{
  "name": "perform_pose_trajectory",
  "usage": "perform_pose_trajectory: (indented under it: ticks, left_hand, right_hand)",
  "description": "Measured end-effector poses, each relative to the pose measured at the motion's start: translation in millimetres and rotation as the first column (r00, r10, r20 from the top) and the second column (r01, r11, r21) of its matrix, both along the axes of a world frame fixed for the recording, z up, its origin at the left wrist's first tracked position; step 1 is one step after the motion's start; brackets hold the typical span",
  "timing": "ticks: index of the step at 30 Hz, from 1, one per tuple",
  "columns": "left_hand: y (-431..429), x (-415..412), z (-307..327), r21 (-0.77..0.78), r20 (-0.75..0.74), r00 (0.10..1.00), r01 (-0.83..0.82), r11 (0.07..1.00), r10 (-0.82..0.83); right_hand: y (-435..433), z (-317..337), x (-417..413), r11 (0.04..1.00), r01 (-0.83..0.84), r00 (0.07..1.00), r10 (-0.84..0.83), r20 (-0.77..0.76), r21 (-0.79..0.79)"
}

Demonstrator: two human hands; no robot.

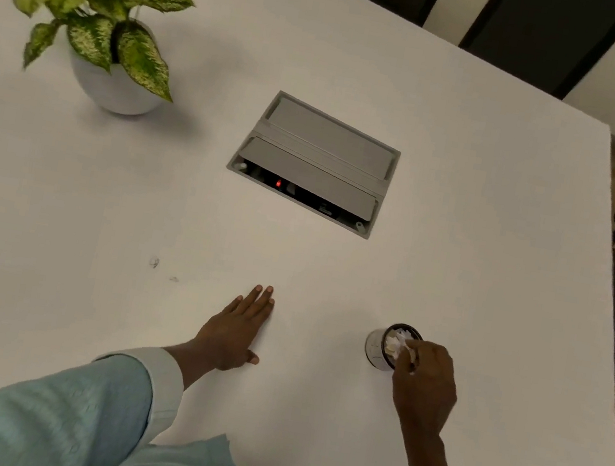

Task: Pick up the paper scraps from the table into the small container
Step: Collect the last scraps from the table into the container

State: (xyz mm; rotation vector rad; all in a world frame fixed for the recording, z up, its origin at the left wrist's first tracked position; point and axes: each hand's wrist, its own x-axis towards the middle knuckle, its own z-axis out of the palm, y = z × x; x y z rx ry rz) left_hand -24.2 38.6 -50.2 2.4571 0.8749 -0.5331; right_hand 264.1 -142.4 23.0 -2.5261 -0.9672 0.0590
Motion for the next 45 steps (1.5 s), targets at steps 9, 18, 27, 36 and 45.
perform_pose_trajectory:
  ticks: [9,18,27,36,45]
  left_hand:
    - [-14.7,-79.4,5.7,-0.105,0.144,0.955,-0.246,0.964,0.26]
    - [0.8,-145.3,22.2,-0.062,0.178,0.731,-0.659,0.749,0.658]
    - [72.3,-182.5,23.7,-0.027,0.246,0.58,-0.797,0.604,0.776]
    - [127.5,-184.9,20.0,-0.016,0.212,0.683,-0.713,0.701,0.699]
    - [126.5,-164.5,9.2,0.074,0.221,0.893,-0.417,0.906,0.393]
  right_hand:
    - [16.1,-8.3,-69.1,0.979,-0.199,0.98,0.199,-0.002,0.037]
    - [80.0,-28.2,-171.5,0.803,-0.596,0.791,0.579,-0.196,-0.034]
    - [164.7,-45.4,-227.9,0.554,-0.798,0.602,0.74,-0.301,-0.236]
    - [238.5,-59.9,-271.6,0.398,-0.854,0.502,0.8,-0.328,-0.335]
    - [256.9,-60.5,-299.5,0.255,-0.879,0.337,0.93,-0.146,-0.403]
